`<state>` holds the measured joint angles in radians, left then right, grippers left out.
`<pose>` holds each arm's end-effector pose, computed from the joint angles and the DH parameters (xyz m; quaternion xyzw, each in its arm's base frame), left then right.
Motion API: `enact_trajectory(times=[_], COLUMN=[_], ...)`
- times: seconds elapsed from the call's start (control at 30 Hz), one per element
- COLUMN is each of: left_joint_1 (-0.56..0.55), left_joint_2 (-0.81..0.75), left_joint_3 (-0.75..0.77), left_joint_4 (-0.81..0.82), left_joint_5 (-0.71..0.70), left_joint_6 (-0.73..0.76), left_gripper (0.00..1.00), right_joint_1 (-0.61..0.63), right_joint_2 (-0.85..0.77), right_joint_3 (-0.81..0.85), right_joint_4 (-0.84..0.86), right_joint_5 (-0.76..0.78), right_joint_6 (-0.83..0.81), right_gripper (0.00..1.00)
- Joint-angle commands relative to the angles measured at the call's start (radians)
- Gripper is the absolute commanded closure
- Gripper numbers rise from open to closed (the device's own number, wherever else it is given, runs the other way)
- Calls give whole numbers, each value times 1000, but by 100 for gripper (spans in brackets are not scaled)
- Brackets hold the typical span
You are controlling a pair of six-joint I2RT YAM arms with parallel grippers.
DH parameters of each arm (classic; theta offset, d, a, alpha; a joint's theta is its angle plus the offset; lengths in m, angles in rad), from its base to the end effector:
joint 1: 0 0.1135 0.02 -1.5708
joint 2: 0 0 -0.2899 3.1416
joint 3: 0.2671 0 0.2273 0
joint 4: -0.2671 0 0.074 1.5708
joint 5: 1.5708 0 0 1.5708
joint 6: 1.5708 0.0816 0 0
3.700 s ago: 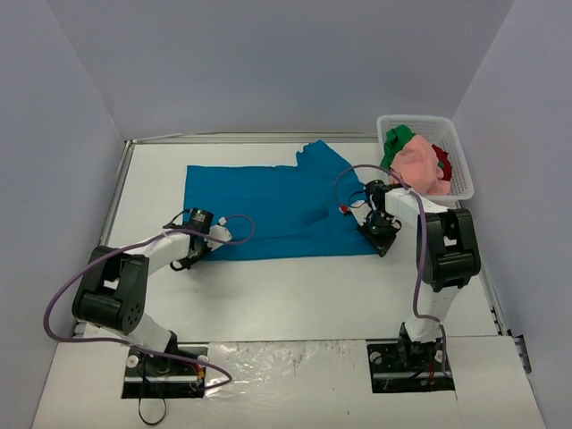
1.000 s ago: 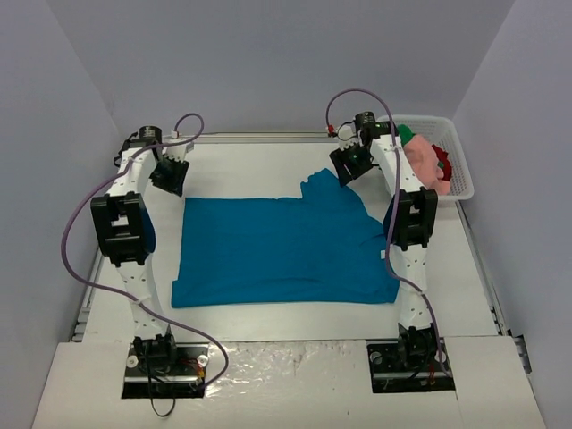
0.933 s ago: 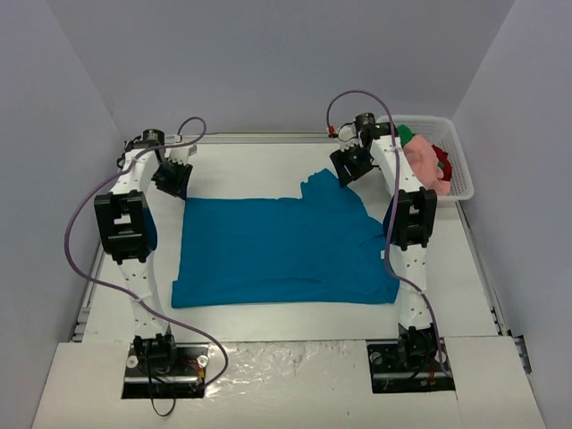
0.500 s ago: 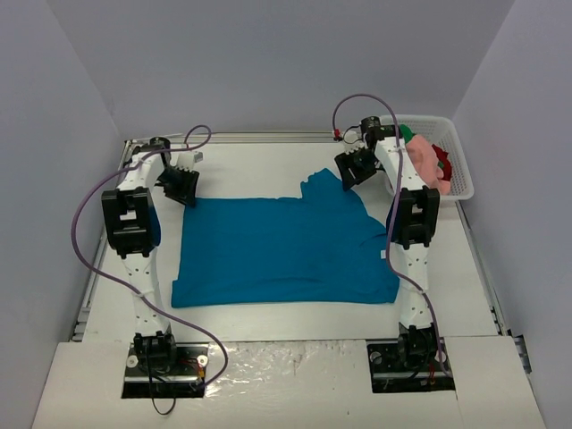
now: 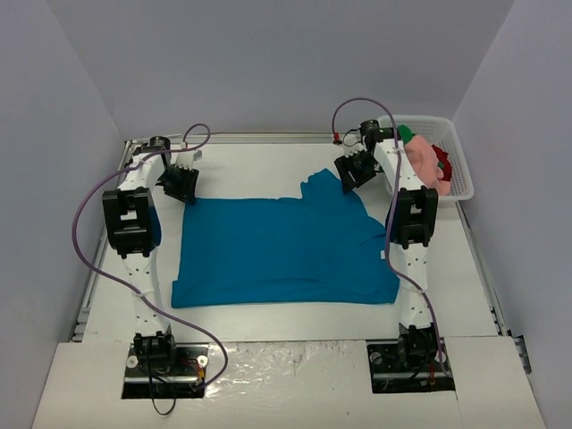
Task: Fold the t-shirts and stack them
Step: Grap the side of the flattened tshirt furthest away from the robot with both arms
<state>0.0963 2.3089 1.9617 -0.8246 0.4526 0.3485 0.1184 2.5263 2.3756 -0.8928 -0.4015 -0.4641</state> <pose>0.5000 0.0124 0.1740 0.1642 0.9420 -0.1719 0.2369 0.5499 0.0975 0.1784 -0.3214 0.8913 0.1457 0.2847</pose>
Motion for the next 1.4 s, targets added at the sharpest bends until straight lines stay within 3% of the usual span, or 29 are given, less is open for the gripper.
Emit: enact_trajectory(times=[0.0, 0.27, 0.33, 0.5, 0.9, 1.17, 1.37], left_joint_1=[-3, -13, -26, -40, -38, -43, -43], left_joint_2=[-5, 33, 34, 37, -29, -74, -101], left_joint_3=[23, 52, 37, 20, -50, -86, -116], left_joint_4=[31, 15, 13, -5, 15, 27, 25], left_joint_5=[-14, 3, -9, -17, -68, -78, -88], left_joint_6=[-35, -42, -26, 3, 7, 0, 15], left_gripper=[62, 63, 68, 97, 98, 98, 98], right_joint_1=[-2, -2, -2, -3, 1, 15, 29], right_joint_2=[20, 54, 55, 65, 94, 175, 209], right_joint_3=[50, 112, 116, 143, 162, 191, 212], right_joint_4=[-23, -20, -18, 2, 199, 278, 301], right_joint_5=[-7, 16, 18, 13, -22, -29, -62], right_joint_6=[8, 31, 31, 59, 240, 292, 312], right_gripper=[49, 47, 46, 46, 47, 56, 57])
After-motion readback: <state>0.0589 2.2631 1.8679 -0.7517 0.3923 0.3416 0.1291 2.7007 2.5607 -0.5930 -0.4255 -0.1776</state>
